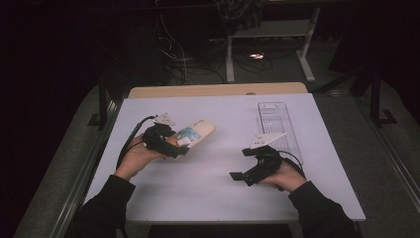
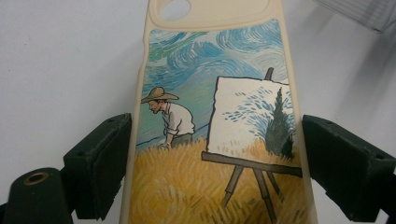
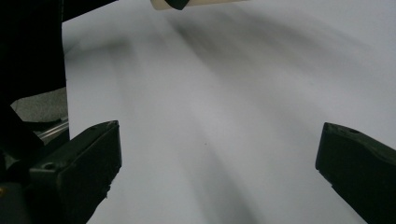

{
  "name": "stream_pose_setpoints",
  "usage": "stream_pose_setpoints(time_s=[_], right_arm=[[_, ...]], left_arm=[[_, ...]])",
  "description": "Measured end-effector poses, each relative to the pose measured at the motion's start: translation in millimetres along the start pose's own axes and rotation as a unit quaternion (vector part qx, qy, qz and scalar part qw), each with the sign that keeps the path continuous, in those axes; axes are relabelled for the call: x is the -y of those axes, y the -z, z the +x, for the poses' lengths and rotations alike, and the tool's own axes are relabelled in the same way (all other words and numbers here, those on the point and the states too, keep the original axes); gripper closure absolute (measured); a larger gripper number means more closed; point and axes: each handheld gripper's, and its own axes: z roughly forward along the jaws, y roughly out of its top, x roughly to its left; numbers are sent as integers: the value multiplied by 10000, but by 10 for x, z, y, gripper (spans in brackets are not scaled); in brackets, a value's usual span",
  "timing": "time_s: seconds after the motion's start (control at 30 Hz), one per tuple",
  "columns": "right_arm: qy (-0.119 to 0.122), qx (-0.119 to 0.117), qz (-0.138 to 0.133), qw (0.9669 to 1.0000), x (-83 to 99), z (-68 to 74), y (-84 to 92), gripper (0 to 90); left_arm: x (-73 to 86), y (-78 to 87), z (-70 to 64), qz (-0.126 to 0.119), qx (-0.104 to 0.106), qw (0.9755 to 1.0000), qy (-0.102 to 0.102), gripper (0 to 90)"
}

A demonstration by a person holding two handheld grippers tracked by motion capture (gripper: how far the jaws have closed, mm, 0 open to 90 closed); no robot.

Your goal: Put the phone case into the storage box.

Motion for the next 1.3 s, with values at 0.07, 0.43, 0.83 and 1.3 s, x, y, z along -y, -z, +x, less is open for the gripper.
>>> stream_pose_setpoints(time_s=[0.07,0.43,0.83,1.3], right_arm=[[21,16,-1,10000,-20,-15,26,0],[67,134,-91,9998,-130,-130,185,0],[229,137,-7,9996,-235,-213,257,0],[416,-130,242,9988,-326,-315,228,0]], left_arm=[[-6,11,9,-47,71,10000,2,119],[-80,65,-17,-27,309,9993,-211,118],[-108,154,-13,-52,543,9971,-535,118],[-146,179,-62,73,871,9911,-1003,117]])
